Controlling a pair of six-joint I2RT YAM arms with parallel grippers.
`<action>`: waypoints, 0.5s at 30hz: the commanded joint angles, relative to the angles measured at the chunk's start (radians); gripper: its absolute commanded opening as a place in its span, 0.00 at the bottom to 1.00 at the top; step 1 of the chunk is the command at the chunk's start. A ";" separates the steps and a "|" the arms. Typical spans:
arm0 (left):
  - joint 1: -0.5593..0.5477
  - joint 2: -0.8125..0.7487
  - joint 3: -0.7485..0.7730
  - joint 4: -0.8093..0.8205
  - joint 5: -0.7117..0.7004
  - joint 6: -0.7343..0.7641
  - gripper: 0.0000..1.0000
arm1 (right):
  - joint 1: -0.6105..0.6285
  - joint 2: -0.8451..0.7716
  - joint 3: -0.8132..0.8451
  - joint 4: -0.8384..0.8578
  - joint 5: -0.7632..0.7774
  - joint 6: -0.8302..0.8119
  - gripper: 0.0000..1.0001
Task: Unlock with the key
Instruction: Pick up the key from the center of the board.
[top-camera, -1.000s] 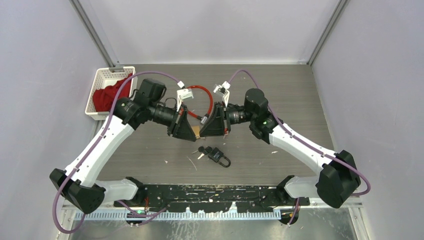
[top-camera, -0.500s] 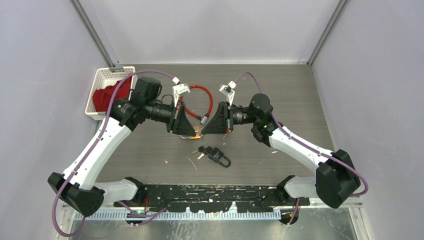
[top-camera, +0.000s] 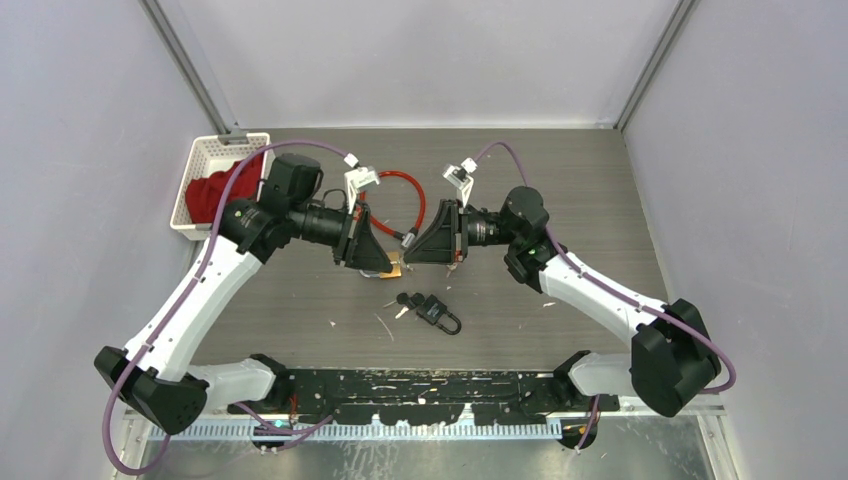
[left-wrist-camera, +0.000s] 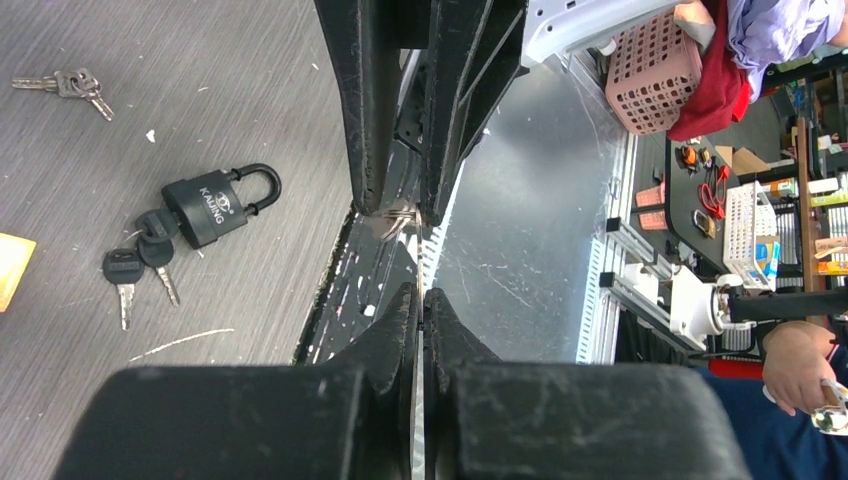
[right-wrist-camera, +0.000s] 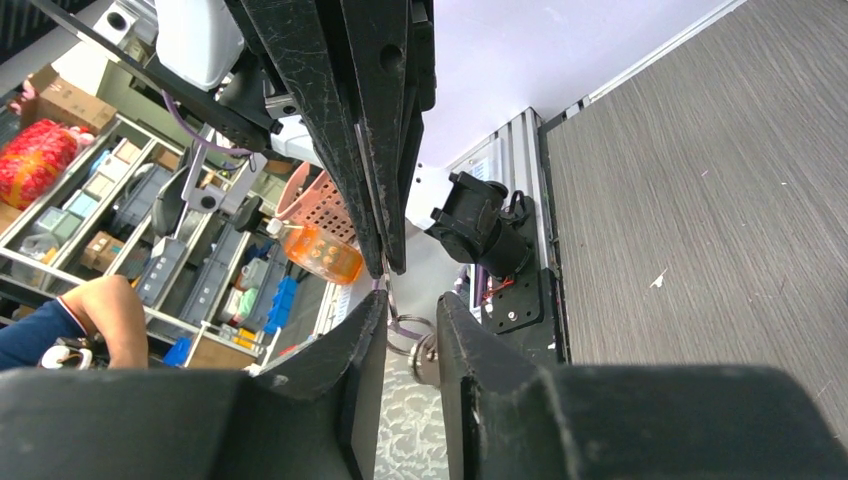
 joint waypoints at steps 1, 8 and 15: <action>0.004 -0.030 0.008 0.053 0.014 -0.028 0.00 | -0.002 -0.010 0.020 0.039 0.006 0.007 0.27; 0.006 -0.025 0.013 0.099 0.005 -0.052 0.00 | -0.003 0.002 0.020 0.038 -0.009 0.025 0.27; 0.005 -0.023 0.003 0.105 -0.006 -0.050 0.00 | -0.004 0.002 0.012 0.119 -0.005 0.071 0.01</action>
